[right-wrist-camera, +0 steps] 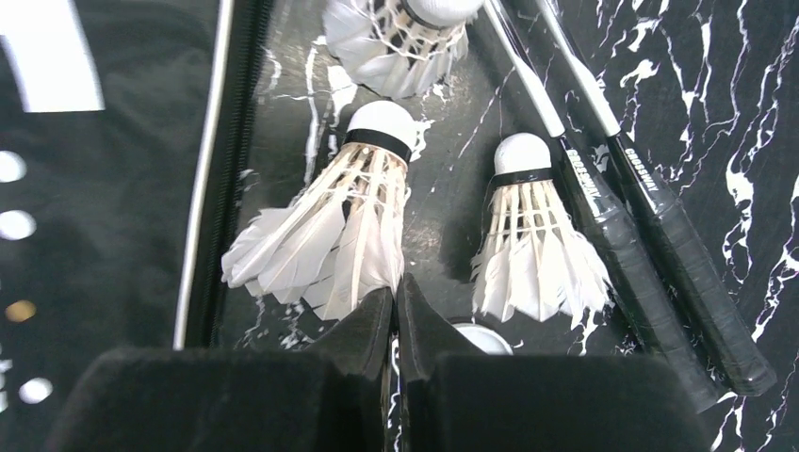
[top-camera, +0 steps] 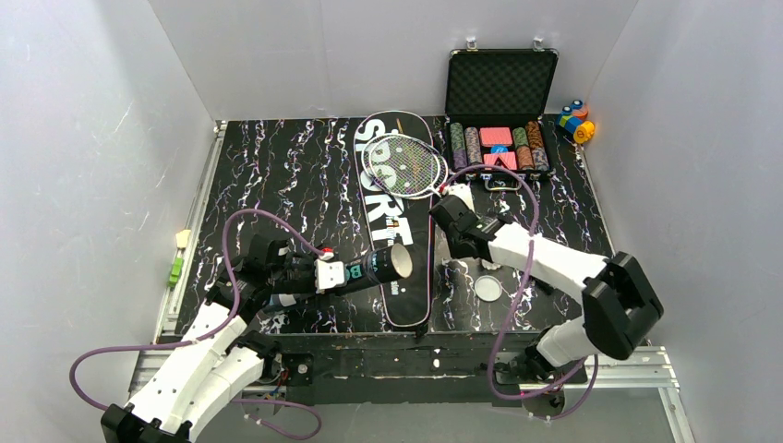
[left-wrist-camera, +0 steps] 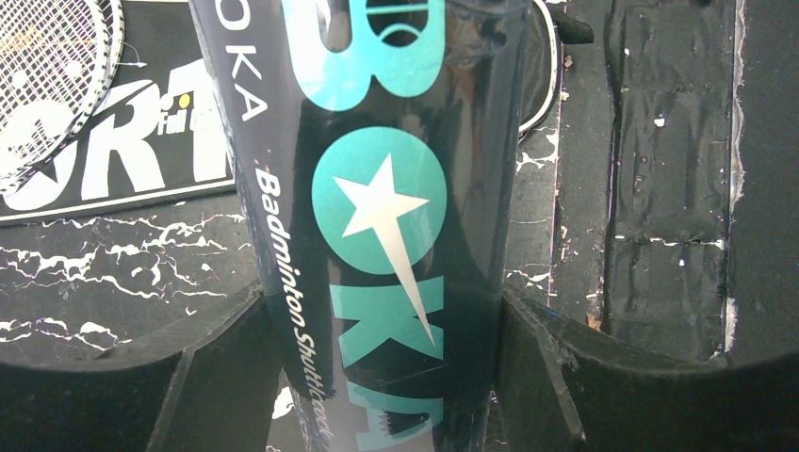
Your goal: Pack up the badminton gear
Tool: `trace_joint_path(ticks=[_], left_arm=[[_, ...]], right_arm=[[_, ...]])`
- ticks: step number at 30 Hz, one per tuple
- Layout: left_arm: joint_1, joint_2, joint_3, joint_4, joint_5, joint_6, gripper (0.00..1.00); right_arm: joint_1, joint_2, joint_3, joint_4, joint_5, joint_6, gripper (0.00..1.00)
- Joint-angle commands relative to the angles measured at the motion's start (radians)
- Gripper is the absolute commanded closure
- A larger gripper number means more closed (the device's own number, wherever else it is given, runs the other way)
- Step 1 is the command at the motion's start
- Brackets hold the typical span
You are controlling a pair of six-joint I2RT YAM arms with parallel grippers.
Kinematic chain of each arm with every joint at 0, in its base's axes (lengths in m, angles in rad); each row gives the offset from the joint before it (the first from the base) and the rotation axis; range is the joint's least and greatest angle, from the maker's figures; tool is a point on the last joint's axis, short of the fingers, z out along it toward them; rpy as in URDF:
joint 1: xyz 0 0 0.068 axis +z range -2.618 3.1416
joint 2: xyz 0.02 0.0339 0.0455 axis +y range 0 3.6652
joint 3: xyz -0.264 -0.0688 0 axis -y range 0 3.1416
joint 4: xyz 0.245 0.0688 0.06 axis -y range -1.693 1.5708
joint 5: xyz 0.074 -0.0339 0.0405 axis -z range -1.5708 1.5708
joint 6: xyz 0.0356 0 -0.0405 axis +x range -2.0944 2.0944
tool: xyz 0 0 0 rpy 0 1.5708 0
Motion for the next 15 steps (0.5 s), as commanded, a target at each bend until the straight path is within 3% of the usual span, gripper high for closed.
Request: trace_joint_path(ticks=[1,7,15], left_arm=[[-0.004,-0.011,0.019,0.030,0.021,-0.012,0.84],[-0.004,-0.011,0.021,0.031,0.014,-0.006,0.84],[-0.004,-0.005,0.010,0.017,0.030,0.054,0.84]], right_arm=[[0.029,-0.116,0.069,-0.046,0.016,0.013,0.96],[0.030,-0.322,0.093,-0.123,-0.147,0.027,0.99],[0.025,-0.669,0.156,-0.223,-0.714,0.028,0.98]])
